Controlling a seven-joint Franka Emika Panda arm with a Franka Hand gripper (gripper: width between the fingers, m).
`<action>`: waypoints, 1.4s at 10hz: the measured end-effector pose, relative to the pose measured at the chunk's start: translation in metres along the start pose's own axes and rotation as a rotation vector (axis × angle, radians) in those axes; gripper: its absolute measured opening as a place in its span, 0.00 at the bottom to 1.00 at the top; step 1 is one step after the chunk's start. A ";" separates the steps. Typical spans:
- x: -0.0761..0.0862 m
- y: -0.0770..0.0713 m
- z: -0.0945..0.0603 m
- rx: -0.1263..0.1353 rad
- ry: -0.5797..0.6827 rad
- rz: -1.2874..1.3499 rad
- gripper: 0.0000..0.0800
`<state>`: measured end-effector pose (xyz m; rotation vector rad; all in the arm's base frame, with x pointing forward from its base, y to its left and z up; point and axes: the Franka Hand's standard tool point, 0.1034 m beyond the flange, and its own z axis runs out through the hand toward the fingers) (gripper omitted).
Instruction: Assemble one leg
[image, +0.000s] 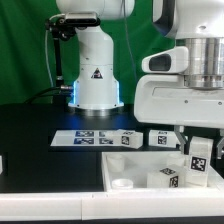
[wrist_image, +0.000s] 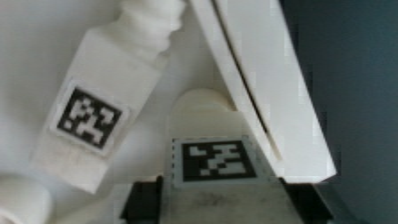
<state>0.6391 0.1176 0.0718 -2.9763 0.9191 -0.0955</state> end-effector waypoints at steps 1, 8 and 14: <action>-0.001 0.000 0.000 0.000 -0.003 0.172 0.36; 0.001 0.000 0.001 0.035 -0.025 0.664 0.61; 0.008 0.005 0.000 0.053 0.026 -0.083 0.81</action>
Offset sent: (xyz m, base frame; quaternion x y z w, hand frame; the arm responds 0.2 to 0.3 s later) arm 0.0152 0.0097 0.0046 0.0826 -0.0413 0.4888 0.8675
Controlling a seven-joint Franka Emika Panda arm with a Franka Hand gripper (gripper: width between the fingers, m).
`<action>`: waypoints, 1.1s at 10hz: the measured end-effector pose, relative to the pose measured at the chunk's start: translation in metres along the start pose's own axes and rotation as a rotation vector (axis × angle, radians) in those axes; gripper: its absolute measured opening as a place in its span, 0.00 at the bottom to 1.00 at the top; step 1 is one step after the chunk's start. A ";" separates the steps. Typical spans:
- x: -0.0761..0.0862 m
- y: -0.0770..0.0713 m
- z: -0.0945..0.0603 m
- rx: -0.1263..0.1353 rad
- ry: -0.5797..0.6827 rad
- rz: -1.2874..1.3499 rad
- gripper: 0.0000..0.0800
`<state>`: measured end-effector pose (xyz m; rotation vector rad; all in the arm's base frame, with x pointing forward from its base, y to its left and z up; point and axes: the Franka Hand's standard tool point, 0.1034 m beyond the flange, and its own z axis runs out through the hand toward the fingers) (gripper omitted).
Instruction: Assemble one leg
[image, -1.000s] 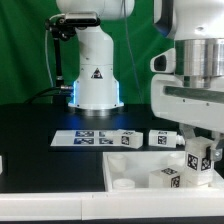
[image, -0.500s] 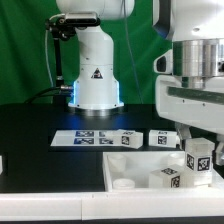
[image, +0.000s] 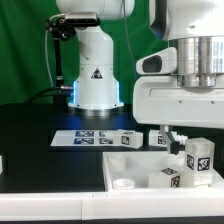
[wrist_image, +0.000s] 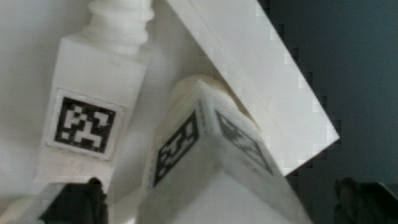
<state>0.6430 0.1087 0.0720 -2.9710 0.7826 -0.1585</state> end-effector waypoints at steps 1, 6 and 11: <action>0.000 0.000 0.000 -0.001 0.000 -0.051 0.81; 0.003 -0.004 -0.004 -0.025 0.005 -0.522 0.81; 0.003 -0.004 -0.004 -0.023 0.007 -0.323 0.38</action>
Offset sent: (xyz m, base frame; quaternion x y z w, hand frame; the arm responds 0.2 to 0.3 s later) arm 0.0047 0.0219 0.0113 0.0337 -0.0509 -0.4192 0.9058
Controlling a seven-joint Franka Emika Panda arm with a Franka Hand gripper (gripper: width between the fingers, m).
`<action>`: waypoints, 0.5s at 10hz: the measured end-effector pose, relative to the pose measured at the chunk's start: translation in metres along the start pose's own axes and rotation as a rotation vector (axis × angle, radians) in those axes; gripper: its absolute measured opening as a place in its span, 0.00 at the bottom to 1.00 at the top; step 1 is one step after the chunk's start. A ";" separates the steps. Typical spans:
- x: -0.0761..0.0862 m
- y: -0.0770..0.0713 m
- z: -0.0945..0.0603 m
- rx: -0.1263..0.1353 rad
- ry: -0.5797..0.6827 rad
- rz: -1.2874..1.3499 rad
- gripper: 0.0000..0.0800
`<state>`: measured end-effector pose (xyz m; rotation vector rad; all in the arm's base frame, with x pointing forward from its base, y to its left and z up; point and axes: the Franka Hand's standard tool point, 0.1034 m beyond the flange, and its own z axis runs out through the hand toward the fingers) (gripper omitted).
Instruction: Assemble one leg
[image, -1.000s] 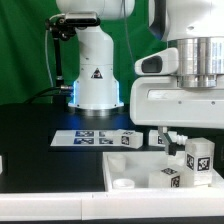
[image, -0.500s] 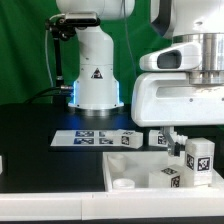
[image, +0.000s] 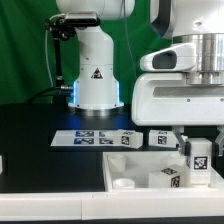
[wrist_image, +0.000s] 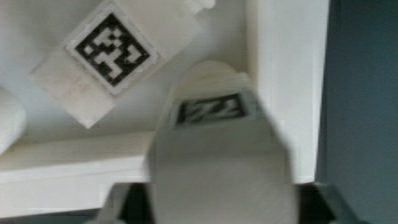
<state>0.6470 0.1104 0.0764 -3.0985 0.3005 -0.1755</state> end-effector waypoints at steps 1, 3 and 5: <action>0.000 0.000 0.000 0.000 0.000 0.096 0.36; -0.001 0.003 0.000 -0.007 -0.005 0.397 0.36; -0.001 0.006 0.001 -0.010 -0.015 0.721 0.36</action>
Offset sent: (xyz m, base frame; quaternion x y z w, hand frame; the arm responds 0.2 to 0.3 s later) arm 0.0036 -0.0041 0.0020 -0.0299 -0.0061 0.3775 0.9255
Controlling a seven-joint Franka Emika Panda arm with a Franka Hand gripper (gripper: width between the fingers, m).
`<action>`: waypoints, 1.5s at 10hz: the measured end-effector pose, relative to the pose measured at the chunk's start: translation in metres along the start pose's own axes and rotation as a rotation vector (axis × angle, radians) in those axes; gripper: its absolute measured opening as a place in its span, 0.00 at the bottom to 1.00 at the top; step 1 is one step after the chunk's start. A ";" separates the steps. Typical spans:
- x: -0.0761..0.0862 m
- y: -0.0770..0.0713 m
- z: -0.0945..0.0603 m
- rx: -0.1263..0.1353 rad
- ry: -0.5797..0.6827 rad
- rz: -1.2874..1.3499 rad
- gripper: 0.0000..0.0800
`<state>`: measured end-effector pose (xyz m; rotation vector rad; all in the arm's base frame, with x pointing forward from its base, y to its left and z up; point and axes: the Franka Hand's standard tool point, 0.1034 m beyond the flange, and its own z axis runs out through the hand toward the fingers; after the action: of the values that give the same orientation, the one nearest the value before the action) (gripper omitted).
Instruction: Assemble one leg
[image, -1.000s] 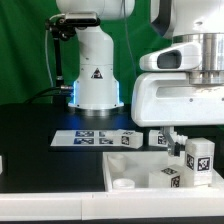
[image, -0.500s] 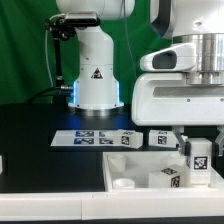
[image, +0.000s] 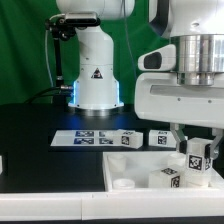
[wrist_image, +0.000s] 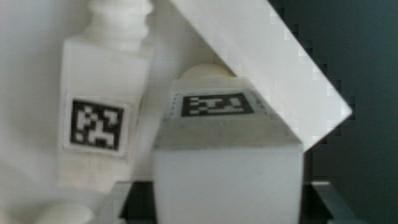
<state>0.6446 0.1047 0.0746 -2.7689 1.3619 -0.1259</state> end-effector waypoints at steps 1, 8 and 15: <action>0.002 0.002 0.001 0.005 -0.014 0.152 0.36; 0.002 0.005 0.001 0.011 -0.022 0.193 0.71; -0.008 0.003 0.003 -0.018 -0.001 -0.688 0.81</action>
Offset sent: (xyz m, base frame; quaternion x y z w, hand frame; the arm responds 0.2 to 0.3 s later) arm -0.0045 -0.0072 -0.0015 0.0320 0.0303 0.1979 0.9792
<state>0.6372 0.1092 0.0709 -3.1108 0.3551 -0.1351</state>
